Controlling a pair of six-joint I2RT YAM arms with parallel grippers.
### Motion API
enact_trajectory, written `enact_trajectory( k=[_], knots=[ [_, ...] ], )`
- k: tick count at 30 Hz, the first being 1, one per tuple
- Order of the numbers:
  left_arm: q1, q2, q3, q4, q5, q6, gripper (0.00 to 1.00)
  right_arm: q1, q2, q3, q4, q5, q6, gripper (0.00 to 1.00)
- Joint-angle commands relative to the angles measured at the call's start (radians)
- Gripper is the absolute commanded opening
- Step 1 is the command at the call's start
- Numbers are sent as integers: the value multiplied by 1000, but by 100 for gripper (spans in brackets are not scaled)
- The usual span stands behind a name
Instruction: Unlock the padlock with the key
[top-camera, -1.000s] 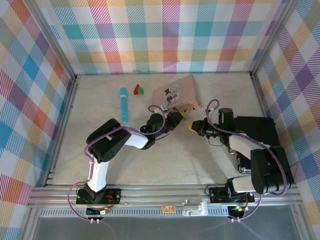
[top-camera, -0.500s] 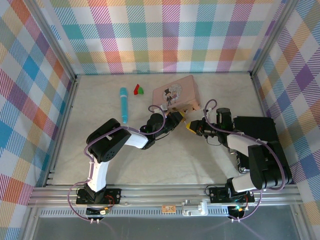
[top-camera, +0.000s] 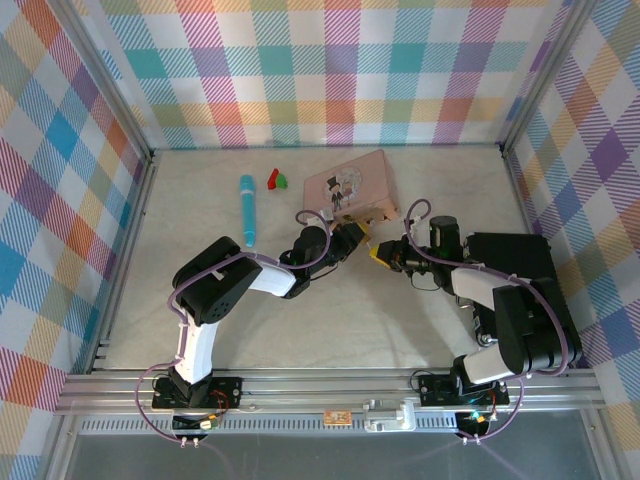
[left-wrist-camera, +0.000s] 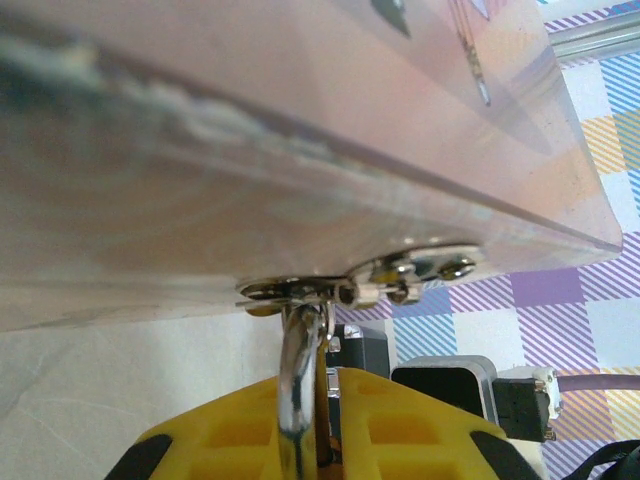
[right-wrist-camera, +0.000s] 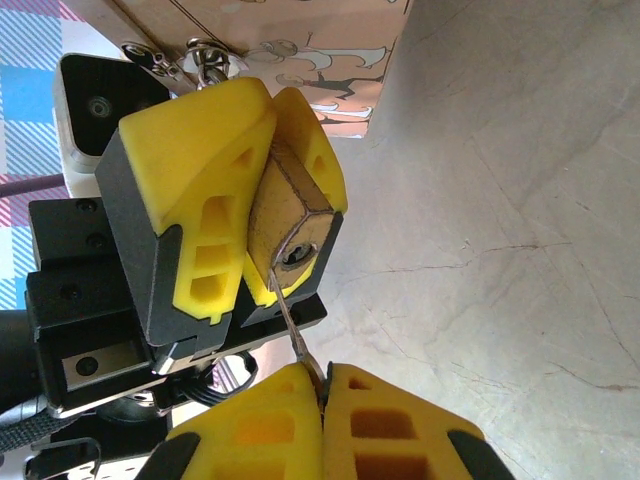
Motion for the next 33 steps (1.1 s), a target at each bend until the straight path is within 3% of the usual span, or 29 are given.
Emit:
enact_trajectory(
  k=[1, 25, 33],
  knots=[
    [-13, -22, 48, 79, 23, -10, 0, 16, -29, -4, -28, 5, -25, 0],
    [-9, -30, 23, 110, 49, -4, 0, 6, -1, 41, -26, 60, -56, 0],
    [-5, -58, -14, 96, 52, -3, 0, -39, 21, 74, -24, 49, -72, 0]
  ],
)
